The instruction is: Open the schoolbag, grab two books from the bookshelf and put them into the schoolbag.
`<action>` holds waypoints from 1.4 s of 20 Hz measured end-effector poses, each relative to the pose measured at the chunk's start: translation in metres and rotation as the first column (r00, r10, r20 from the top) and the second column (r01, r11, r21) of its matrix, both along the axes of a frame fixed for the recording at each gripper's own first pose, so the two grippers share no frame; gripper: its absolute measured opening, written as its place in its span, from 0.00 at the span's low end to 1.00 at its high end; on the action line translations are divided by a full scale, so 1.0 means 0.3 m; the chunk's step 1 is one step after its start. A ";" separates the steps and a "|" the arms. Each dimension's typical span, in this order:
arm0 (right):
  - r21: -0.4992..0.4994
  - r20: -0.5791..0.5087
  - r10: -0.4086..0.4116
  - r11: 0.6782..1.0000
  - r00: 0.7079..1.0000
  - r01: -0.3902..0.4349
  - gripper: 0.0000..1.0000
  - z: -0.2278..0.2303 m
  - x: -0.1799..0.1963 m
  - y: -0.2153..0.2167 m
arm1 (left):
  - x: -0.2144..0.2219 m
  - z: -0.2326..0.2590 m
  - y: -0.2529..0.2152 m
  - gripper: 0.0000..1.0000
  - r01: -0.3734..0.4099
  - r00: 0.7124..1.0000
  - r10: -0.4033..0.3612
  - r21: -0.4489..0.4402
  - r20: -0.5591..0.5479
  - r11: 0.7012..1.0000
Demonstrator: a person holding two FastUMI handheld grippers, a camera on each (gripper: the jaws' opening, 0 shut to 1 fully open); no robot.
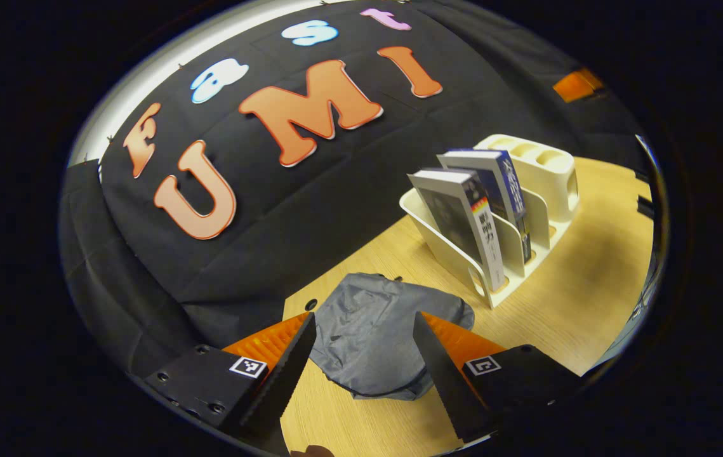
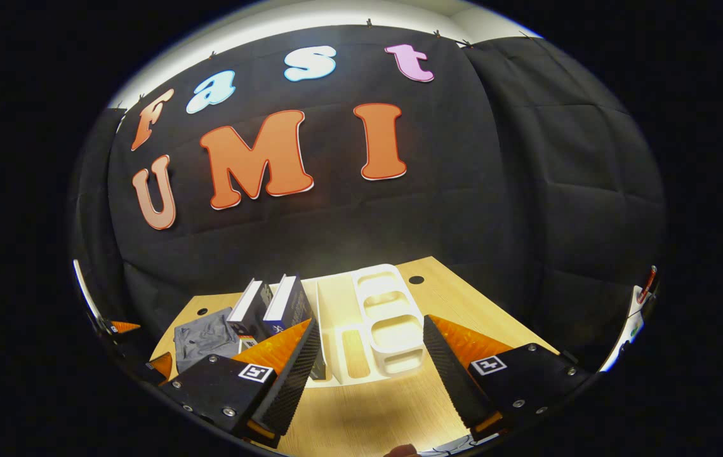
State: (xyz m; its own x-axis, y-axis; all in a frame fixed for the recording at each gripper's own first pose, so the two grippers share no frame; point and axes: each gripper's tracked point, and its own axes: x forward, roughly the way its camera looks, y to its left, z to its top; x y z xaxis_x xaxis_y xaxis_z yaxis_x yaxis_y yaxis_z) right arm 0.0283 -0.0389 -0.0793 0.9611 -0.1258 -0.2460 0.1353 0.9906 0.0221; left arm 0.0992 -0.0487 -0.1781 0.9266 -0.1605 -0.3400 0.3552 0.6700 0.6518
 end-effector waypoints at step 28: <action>0.048 -0.115 0.025 0.999 0.993 -0.020 0.97 -0.139 0.022 0.065 | 0.186 -0.444 0.085 0.01 0.106 0.932 0.002 0.280 -0.362 0.954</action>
State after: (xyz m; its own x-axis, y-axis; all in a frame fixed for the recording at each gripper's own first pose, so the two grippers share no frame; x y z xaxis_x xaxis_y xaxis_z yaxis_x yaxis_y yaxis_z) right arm 0.0348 -0.0195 -0.1211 0.9282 -0.0903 -0.3608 0.1173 0.9917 0.0535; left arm 0.1550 -0.0234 -0.3112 0.7293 -0.0493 -0.6824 0.6277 0.4451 0.6387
